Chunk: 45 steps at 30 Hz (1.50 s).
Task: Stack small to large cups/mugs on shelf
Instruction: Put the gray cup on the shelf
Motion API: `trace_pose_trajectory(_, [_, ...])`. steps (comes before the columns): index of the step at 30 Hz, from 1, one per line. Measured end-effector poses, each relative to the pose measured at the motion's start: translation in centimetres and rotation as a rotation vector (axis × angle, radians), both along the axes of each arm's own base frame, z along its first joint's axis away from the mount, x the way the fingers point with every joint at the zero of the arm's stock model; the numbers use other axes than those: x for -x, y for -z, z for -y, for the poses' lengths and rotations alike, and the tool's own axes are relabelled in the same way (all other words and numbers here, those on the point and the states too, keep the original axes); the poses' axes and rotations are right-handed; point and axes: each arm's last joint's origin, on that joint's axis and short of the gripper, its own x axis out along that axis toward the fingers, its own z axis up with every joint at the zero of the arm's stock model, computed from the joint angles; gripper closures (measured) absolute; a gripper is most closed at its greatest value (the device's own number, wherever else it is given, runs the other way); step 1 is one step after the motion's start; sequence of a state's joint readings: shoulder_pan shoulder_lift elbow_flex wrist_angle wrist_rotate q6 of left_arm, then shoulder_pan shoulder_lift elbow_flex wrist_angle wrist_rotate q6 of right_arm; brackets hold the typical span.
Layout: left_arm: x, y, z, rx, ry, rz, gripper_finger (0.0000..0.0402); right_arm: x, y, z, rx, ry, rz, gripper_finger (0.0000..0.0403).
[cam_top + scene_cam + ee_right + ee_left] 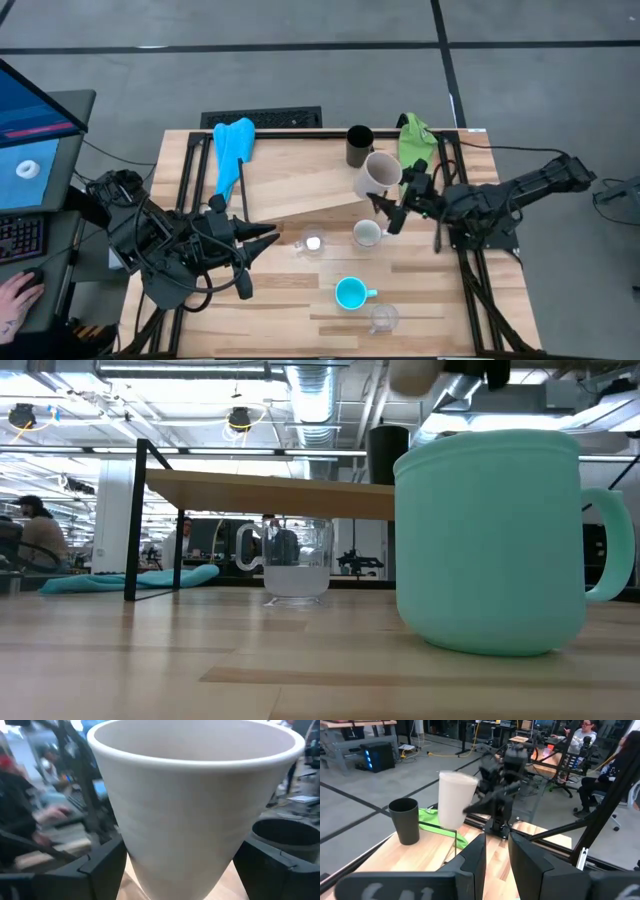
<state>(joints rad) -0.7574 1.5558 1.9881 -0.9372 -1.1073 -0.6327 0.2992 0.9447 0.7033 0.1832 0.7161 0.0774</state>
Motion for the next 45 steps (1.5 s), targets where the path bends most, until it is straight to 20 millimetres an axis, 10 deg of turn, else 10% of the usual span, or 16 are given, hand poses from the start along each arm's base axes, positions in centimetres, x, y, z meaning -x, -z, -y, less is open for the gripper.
trace_pose_trajectory(17, [0.1, 0.1, -0.1, -0.022, -0.03, -0.001, 0.0329, -0.8, 7.1, 2.2, 0.024, 0.124, -0.124, 0.0068])
trace_pose_trajectory(45, [0.1, 0.0, -0.2, -0.019, -0.052, 0.014, 0.0329, -0.5, 8.7, 3.4, -0.048, 0.192, -0.213, 0.0065])
